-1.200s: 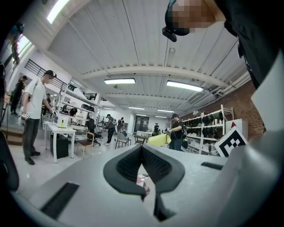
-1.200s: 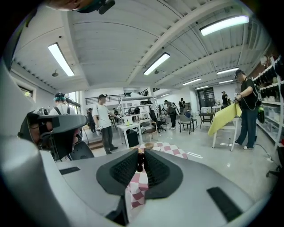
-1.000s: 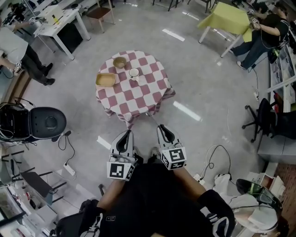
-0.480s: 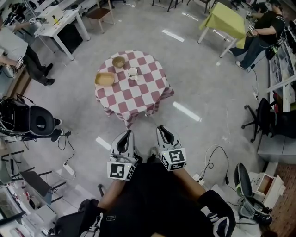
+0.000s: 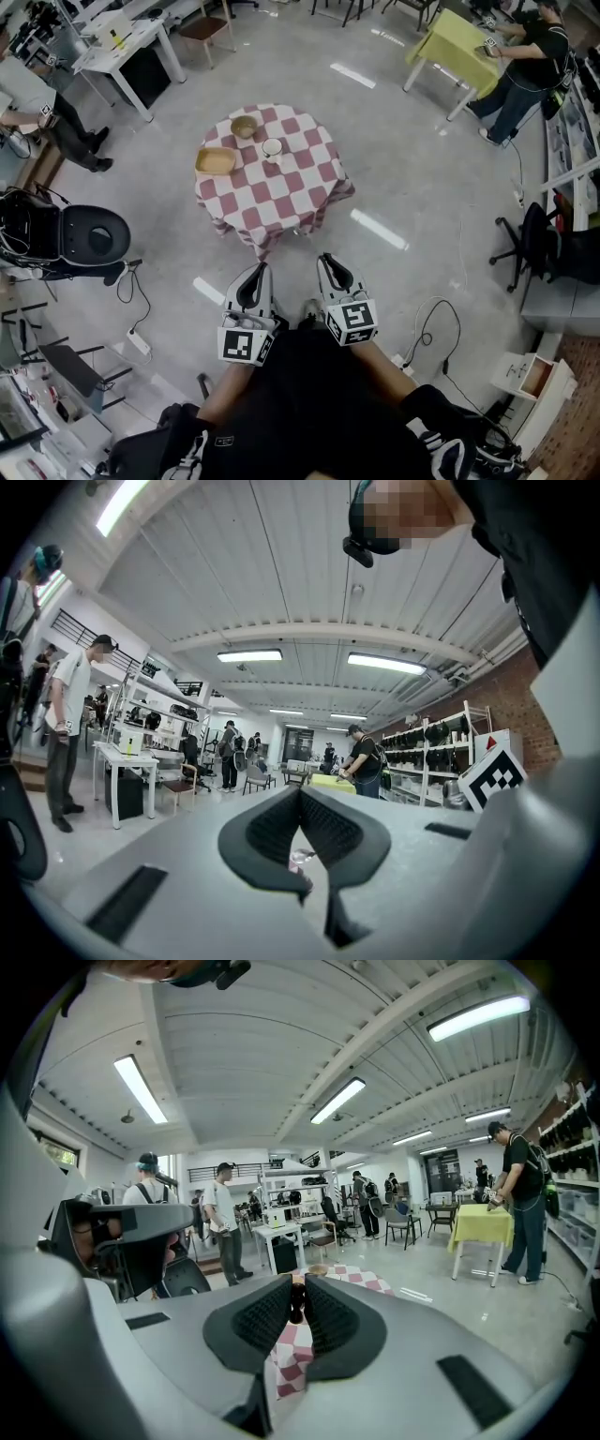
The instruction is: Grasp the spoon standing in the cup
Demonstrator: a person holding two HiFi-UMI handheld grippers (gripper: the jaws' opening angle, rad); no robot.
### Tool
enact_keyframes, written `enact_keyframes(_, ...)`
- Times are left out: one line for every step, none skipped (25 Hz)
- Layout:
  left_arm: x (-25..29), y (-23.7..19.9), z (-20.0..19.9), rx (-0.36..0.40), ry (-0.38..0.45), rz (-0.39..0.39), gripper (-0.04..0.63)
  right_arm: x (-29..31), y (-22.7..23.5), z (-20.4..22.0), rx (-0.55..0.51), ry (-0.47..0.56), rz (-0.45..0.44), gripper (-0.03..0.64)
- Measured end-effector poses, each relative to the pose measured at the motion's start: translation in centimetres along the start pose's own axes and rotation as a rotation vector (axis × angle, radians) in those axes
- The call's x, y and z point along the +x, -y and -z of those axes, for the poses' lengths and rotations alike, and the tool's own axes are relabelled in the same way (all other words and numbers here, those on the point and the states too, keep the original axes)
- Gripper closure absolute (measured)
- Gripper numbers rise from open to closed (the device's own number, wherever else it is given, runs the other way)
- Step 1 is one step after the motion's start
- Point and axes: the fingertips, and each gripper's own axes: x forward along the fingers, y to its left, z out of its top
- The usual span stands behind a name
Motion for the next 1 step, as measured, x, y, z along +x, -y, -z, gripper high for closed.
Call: enact_keyframes(-0.1, -0.06, 0.02, 0.0, 0.001, 0.0, 0.588, 0.0, -0.1, 0.06, -0.001, 0.0, 0.0, 0.557)
